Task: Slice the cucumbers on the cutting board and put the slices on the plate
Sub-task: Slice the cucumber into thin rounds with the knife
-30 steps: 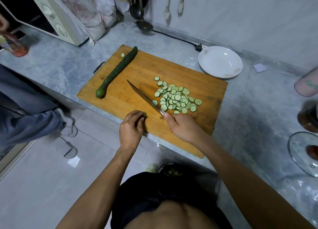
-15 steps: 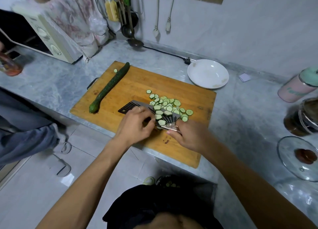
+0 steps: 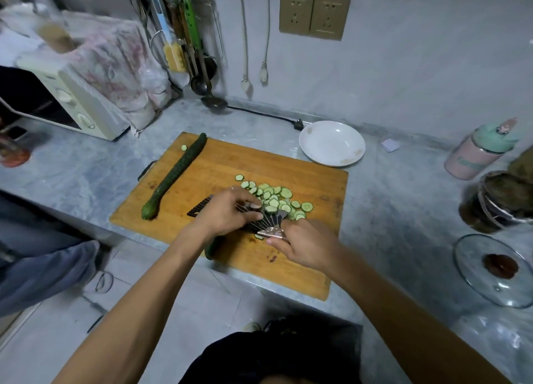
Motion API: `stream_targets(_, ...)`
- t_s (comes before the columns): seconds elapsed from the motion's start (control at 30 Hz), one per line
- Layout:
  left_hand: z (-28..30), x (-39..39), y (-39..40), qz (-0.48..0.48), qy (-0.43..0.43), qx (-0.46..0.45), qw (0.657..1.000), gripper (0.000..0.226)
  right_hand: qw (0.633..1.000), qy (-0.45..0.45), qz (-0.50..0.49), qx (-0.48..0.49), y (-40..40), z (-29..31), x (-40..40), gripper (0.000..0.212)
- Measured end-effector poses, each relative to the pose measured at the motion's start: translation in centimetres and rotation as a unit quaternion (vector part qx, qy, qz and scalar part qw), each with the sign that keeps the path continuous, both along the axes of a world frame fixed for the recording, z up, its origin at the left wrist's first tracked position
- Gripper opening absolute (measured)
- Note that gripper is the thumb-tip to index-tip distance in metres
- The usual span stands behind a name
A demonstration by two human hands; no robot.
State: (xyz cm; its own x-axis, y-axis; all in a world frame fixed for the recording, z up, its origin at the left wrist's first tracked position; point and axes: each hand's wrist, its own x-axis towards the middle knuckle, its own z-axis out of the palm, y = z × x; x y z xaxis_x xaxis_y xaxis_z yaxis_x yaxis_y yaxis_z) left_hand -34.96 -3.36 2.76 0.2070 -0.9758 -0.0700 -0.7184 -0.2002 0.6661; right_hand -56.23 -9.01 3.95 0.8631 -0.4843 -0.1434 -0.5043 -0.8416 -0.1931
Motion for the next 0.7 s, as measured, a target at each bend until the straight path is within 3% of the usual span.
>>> stream_targets(0.17,-0.6,0.5,-1.3,-0.095,0.067,0.050,0.992,0.025,1.000,0.019,0.013,-0.006,0.2,0.5,-0.3,0.049)
stream_targets(0.37,-1.6,1.4,-4.1,-0.059,-0.167,0.053,0.983,0.032,0.998,0.045,0.016,-0.031,0.4,0.6,-0.2,0.050)
stream_targets(0.5,-0.7,-0.8,-3.1,-0.114,-0.063,-0.055,0.990,0.037,0.999,0.028,0.008,-0.024,0.0,0.5,-0.5,0.049)
stream_targets(0.57,-0.9,-1.5,-2.6,-0.139,-0.046,-0.039,0.988,0.035,0.999,0.028,0.005,-0.021,-0.1,0.6,-0.6,0.049)
stream_targets(0.7,-1.7,-1.3,-3.4,-0.132,-0.096,0.027,0.986,0.047,0.998,0.042,0.017,-0.047,-0.2,0.9,-0.7,0.050)
